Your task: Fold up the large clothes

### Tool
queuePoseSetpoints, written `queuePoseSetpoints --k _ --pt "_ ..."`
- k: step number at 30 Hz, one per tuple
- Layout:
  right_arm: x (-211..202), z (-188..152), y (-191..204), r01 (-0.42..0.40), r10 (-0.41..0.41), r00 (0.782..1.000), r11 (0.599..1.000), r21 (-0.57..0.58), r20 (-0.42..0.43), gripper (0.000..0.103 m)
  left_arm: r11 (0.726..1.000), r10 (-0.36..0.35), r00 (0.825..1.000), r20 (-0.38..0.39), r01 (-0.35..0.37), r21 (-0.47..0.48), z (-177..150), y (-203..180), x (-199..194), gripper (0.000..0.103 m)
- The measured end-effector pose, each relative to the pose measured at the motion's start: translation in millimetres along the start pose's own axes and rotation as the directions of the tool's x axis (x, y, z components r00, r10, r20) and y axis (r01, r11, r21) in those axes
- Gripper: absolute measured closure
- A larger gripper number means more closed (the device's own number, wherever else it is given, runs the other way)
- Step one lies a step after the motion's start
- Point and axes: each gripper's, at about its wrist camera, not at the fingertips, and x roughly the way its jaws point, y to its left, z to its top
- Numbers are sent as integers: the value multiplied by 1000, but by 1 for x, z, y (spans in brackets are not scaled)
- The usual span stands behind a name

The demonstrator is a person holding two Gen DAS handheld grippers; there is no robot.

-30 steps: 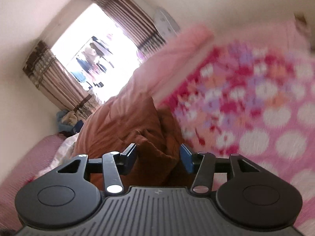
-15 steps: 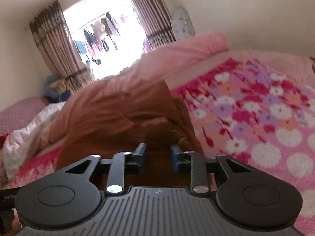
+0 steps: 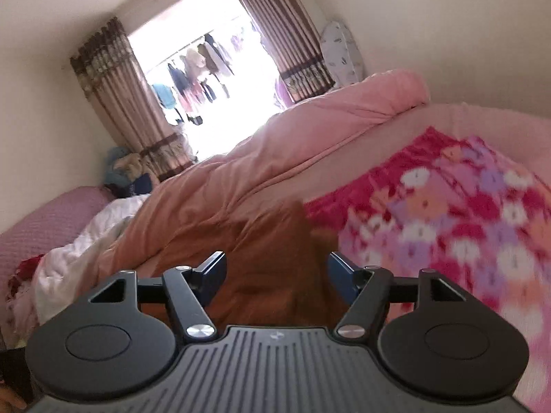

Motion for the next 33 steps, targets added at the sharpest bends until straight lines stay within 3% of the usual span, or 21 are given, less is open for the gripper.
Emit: queuePoseSetpoints --k 4,9,10,12,15,18,20,23,25,27,30,33 --pt "64 32 -21 -5 14 993 997 73 -116 25 999 -14 1000 -11 13 -45 8 3 27 27" --pt "122 28 -29 27 4 965 993 115 -262 30 1000 -21 1000 0 21 -10 9 -9 36 25" --pt "126 26 -27 22 8 962 994 106 -274 57 1000 -15 1000 5 15 3 10 -12 36 25" --pt "122 26 -20 -12 33 968 996 88 -250 90 999 -2 1000 20 2 34 13 -18 30 25" --pt "99 30 -12 -2 13 991 996 84 -132 93 997 12 1000 25 -14 80 13 -25 32 23" --pt "108 22 -25 65 -47 985 993 103 -164 93 996 9 1000 4 -9 85 7 -26 45 19" --pt "124 7 -40 119 -91 973 985 124 -212 92 996 23 1000 -1 -23 84 4 -27 54 16" --pt "119 -2 -58 80 -34 980 969 235 -197 84 997 17 1000 11 -18 82 5 -26 48 16" --pt "98 2 -63 28 19 989 951 308 -148 54 996 21 999 43 -24 86 6 -24 30 19" --pt "63 6 -55 10 22 994 957 289 -105 39 993 30 997 76 -39 112 -1 -22 3 20" --pt "7 -1 -49 -20 36 998 966 257 -59 27 991 35 993 113 -49 124 -31 -14 -38 20" --pt "-35 -29 -58 -64 95 993 935 349 -72 23 995 22 994 110 -32 92 -74 -6 -67 20"
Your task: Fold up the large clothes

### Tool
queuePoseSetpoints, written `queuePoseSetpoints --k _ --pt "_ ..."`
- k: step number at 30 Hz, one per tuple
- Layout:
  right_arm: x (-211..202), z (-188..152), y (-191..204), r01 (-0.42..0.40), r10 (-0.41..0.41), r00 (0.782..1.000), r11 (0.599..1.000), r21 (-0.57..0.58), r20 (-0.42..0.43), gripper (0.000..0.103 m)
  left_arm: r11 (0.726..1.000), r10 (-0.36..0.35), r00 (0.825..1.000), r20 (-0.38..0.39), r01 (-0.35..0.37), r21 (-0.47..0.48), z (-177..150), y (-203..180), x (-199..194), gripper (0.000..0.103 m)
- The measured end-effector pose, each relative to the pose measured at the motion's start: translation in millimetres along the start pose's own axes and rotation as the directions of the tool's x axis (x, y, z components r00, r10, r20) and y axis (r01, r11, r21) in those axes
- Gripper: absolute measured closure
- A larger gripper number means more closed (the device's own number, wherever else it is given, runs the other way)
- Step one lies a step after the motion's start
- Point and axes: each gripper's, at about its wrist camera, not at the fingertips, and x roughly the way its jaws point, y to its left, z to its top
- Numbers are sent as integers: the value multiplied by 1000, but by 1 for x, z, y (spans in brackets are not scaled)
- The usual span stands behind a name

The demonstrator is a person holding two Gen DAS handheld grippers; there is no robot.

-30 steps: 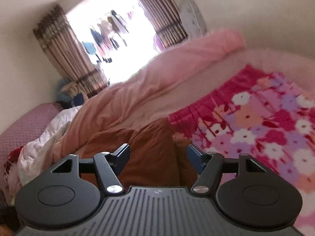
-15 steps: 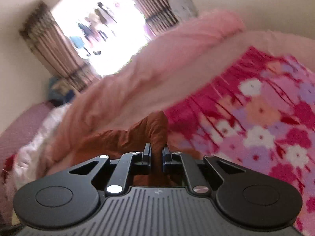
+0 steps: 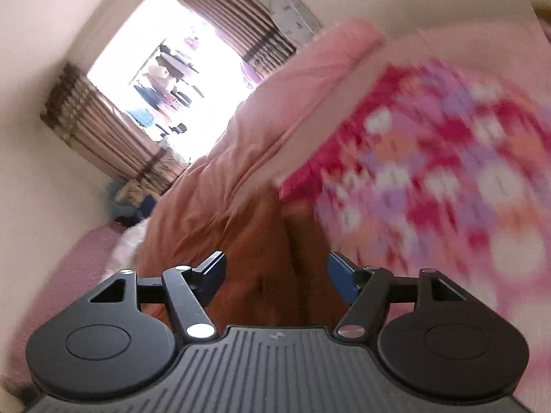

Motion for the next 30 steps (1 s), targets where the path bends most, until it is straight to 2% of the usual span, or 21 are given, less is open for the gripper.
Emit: queuePoseSetpoints --k 3,6,7,8,9,10,12,17,19,20,22,24,26,30 --pt "-19 -32 -22 -19 21 1000 994 111 -12 23 999 25 1000 1 -25 20 -33 -8 -17 21" --pt "-8 -45 -35 -52 58 998 983 177 -27 23 995 29 999 -24 -27 93 -49 -25 -14 25" --pt "1 -44 -37 -58 66 997 978 202 -34 24 994 32 999 -24 -29 108 -50 -29 -12 28" --pt "6 -45 -37 -61 69 997 975 214 -30 24 991 47 999 -20 -44 126 -51 -33 -8 38" --pt "10 -44 -35 -66 73 997 974 215 -22 24 989 68 998 -17 -65 135 -52 -36 -5 47" --pt "16 -43 -31 -64 68 998 977 203 -15 24 988 84 996 -20 -80 135 -52 -37 0 52" --pt "26 -38 -24 -27 29 1000 984 175 -9 24 989 83 995 -50 -76 128 -54 -36 9 65" --pt "33 -45 -12 23 -22 1000 991 134 -11 24 991 68 994 -84 -57 118 -57 -37 25 66" --pt "32 -47 -10 28 -27 1000 991 130 -7 26 990 85 994 -76 -75 123 -55 -38 27 73" --pt "30 -46 -7 31 -32 1000 992 123 -2 43 991 85 994 -75 -77 105 -52 -37 26 77" --pt "26 -43 0 32 -33 999 995 93 17 69 995 83 995 -57 -80 55 -46 -31 20 80" --pt "16 -38 5 -8 3 998 997 79 61 74 998 63 998 -26 -62 18 -42 -25 12 80" --pt "12 -35 4 -26 19 996 996 80 86 75 998 51 998 -30 -50 21 -43 -21 14 80" --pt "38 -46 -24 43 -43 999 993 109 6 75 998 43 994 -97 -46 -34 -53 -7 35 78"
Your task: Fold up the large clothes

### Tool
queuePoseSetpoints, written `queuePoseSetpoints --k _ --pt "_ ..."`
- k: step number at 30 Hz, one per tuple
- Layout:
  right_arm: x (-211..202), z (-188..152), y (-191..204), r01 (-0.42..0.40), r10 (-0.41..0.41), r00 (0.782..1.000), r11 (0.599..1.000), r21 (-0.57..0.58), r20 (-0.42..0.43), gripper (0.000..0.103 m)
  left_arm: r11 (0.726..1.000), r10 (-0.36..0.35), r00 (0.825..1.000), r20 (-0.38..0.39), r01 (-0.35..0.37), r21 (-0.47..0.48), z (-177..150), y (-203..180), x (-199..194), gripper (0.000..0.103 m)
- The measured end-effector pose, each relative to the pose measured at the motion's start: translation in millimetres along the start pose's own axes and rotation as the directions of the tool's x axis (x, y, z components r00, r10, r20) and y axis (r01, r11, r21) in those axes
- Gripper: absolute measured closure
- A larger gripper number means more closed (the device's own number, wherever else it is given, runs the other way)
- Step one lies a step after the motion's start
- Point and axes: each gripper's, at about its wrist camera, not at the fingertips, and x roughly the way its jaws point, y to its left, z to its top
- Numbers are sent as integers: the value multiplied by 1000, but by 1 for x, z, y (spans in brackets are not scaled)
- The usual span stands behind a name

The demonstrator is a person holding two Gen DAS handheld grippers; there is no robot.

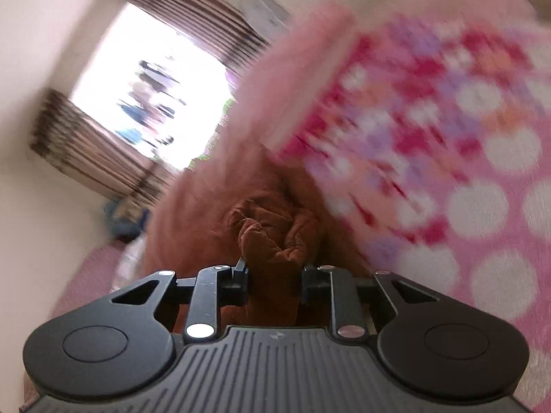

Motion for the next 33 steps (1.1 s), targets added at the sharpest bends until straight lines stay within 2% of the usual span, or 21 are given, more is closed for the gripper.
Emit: queuePoseSetpoints --k 4,9,10,12,13,15,17,21,23,26,30,33 --pt "5 -10 -23 -49 48 999 997 61 3 75 1000 -1 1000 -13 0 -16 0 6 8 70" --pt "4 -10 -16 -35 35 999 999 11 3 72 1000 -7 1000 -26 6 -10 -1 5 5 68" --pt "3 -10 -13 -30 30 1000 1000 -2 2 69 1000 -13 999 -34 13 -7 -1 5 1 67" --pt "-4 -11 -6 -13 13 1000 999 -34 10 60 1000 -4 999 -41 4 -1 1 5 -10 59" --pt "-9 -12 -4 -1 2 1000 999 -53 20 53 1000 3 999 -41 -2 13 1 6 -18 58" --pt "-20 -13 4 40 -35 998 993 -107 50 49 999 29 999 -15 -29 41 4 8 -36 62" --pt "-33 -15 18 101 -84 992 976 -193 92 49 997 53 998 28 -54 57 11 10 -53 63" --pt "-55 -25 60 237 -159 962 887 -396 221 49 999 10 995 103 -13 30 32 6 -79 59" --pt "-63 -29 77 235 -133 960 865 -444 248 49 999 -15 991 130 11 32 41 -3 -84 58" --pt "-67 -36 101 201 -88 967 838 -507 238 49 998 -52 988 144 46 42 50 -21 -79 56" --pt "-58 -46 121 194 -69 970 798 -571 234 49 994 -102 987 123 94 63 51 -42 -65 56" --pt "-47 -50 122 198 -84 973 787 -585 216 51 992 -107 990 93 99 82 47 -53 -47 56"
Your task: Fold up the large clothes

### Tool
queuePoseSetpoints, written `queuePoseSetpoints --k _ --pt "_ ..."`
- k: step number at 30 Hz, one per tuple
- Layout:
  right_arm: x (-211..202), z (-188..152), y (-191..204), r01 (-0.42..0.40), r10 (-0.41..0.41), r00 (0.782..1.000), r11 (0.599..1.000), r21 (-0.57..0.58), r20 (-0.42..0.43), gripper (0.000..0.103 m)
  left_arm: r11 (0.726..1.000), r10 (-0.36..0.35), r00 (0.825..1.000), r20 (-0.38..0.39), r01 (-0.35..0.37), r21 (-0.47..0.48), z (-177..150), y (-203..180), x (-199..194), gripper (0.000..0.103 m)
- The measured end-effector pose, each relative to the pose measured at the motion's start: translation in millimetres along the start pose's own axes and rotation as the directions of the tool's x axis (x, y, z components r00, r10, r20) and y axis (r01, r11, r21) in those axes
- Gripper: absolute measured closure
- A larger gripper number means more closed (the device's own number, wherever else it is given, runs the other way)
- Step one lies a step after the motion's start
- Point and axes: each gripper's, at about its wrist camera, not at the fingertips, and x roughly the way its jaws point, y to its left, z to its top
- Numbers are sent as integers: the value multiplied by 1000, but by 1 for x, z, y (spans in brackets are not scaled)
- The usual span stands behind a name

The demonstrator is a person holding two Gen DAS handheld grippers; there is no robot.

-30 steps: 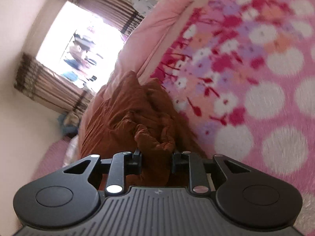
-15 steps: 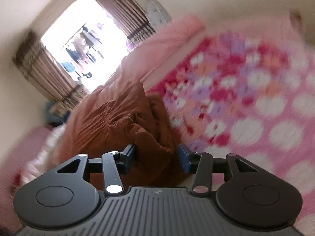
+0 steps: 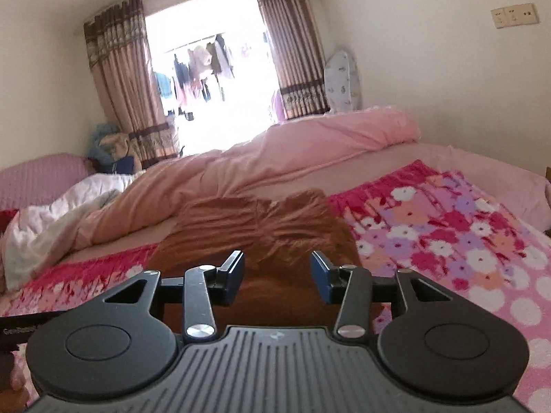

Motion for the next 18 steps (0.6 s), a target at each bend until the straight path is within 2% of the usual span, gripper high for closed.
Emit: queuePoseSetpoints --k 5,12,18 --pt "24 -15 -1 60 -62 996 998 -22 -58 56 1000 15 997 -77 -16 -11 -13 5 31 54" --pt "44 -39 -11 73 -76 990 997 -31 -116 63 1000 13 997 -82 -14 -12 -24 10 43 50" --pt "36 -34 -7 72 -75 989 997 -31 -126 66 1000 5 995 -100 -5 -1 -9 7 37 50"
